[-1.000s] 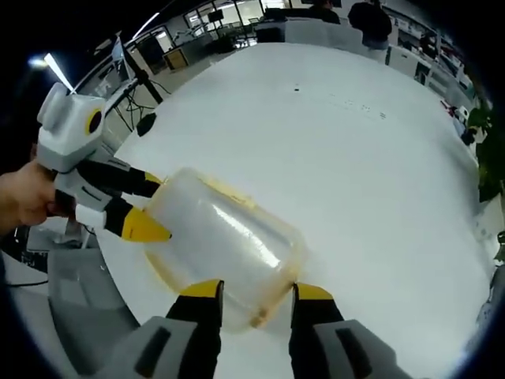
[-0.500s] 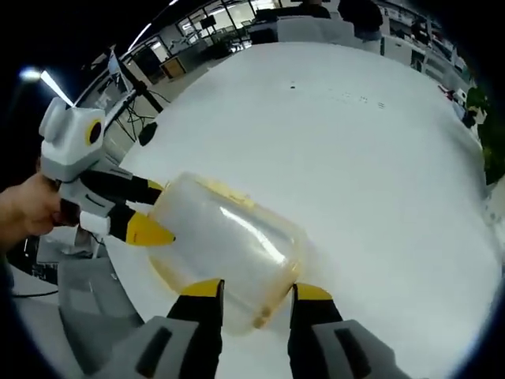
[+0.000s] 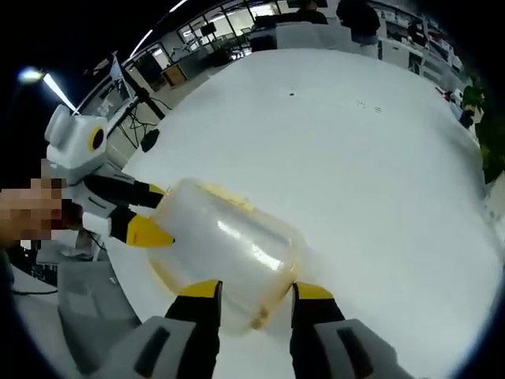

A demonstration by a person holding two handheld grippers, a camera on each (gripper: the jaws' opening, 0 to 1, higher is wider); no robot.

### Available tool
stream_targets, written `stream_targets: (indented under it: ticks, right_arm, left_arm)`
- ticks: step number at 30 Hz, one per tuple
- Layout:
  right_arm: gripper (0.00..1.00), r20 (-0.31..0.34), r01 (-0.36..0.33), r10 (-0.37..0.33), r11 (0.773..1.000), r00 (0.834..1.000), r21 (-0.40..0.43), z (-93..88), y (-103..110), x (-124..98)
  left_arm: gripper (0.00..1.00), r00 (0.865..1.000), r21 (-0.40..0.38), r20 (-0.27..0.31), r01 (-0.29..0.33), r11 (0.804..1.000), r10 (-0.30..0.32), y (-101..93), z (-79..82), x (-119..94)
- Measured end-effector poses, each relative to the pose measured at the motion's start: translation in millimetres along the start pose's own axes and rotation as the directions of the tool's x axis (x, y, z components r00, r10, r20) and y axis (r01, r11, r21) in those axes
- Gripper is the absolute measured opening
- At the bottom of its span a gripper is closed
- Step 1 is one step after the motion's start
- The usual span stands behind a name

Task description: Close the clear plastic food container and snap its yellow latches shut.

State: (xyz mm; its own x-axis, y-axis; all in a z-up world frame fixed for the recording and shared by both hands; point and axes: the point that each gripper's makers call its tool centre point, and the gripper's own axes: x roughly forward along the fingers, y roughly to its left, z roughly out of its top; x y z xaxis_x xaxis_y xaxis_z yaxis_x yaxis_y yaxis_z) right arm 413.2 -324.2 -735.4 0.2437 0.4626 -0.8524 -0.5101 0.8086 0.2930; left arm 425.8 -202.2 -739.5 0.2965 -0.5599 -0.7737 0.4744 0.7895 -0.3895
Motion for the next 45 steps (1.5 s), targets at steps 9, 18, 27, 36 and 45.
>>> stream_targets:
  ticks: [9,18,27,36,45]
  right_arm:
    - [0.32,0.021,0.030,-0.028,0.990,0.999,-0.139,2.8,-2,-17]
    - [0.25,0.017,0.008,-0.003,0.933,1.000,-0.360,1.1,-2,-26]
    - [0.27,0.050,-0.033,0.070,0.847,0.996,-0.531,10.8,17,-35]
    - [0.27,0.077,-0.090,0.179,0.765,0.981,-0.637,15.3,39,-31]
    - [0.25,0.036,-0.089,0.160,0.710,0.986,-0.698,22.3,44,-17]
  left_arm:
    - [0.43,1.000,0.147,0.001,-0.007,0.989,0.007,0.5,1.5,-7]
    - [0.45,1.000,0.369,0.002,0.008,0.929,-0.009,-5.2,7.0,-18]
    - [0.40,1.000,0.564,0.006,0.007,0.826,-0.012,-2.1,22.4,-29]
    - [0.31,0.988,0.724,0.030,0.082,0.685,-0.150,-40.7,31.6,-30]
    - [0.27,0.983,0.755,-0.005,0.122,0.645,-0.181,-56.0,27.4,-9]
